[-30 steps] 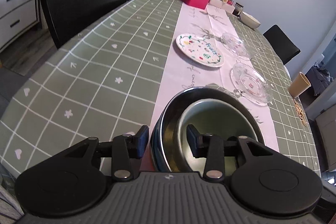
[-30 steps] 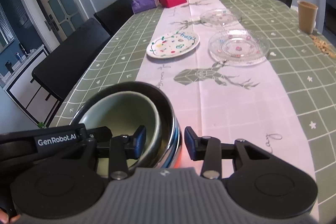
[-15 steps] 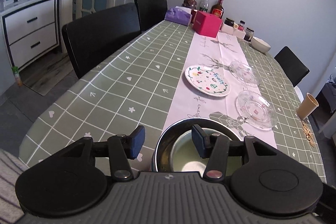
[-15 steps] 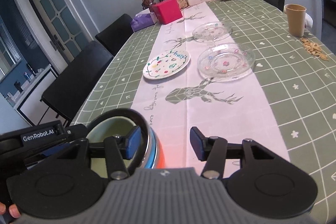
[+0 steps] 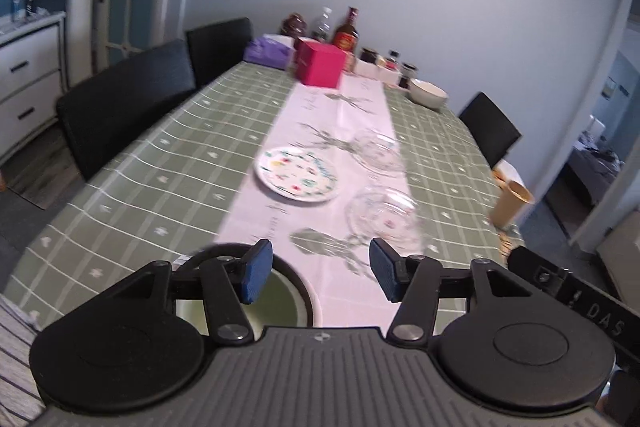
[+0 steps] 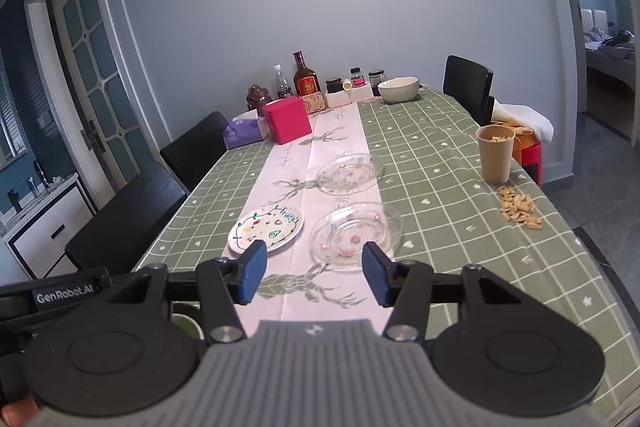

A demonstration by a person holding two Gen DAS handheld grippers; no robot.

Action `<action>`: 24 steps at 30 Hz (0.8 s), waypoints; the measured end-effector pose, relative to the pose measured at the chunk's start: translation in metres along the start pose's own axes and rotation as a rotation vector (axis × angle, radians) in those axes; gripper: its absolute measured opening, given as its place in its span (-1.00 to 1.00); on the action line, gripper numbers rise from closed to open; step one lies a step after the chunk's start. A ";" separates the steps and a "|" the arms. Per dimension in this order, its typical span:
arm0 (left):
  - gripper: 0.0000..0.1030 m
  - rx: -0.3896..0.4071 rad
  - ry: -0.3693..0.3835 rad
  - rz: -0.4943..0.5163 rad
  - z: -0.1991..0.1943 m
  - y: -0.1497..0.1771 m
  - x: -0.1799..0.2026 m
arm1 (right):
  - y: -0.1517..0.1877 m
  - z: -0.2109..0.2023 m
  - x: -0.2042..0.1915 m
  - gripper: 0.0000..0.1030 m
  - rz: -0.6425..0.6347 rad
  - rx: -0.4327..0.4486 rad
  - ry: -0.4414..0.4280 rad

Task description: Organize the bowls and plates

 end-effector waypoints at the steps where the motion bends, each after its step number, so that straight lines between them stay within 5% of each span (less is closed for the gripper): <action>1: 0.32 -0.021 0.031 0.004 0.005 0.000 0.008 | -0.003 0.000 0.006 0.14 -0.021 -0.006 -0.004; 5: 0.34 -0.103 0.078 0.024 0.032 0.003 0.038 | -0.012 0.007 0.029 0.14 -0.102 -0.047 0.025; 13: 0.36 -0.158 -0.007 0.082 0.099 0.017 0.079 | -0.043 0.055 0.069 0.29 -0.170 -0.114 0.034; 18: 0.36 -0.171 0.017 0.127 0.141 0.027 0.091 | -0.051 0.110 0.090 0.29 -0.198 -0.194 0.005; 24: 0.37 -0.189 -0.089 0.121 0.185 0.031 0.093 | -0.036 0.193 0.133 0.13 0.050 -0.371 -0.028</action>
Point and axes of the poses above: each gripper's, at about its wrist camera, not at the fingertips, and z roughly the way its jaws point, x to its right, y to its underside, the point moved 1 cm from there along z, roughly the way its jaws point, and after that the axes turned 3 degrees about x, right-handed, at the moved point
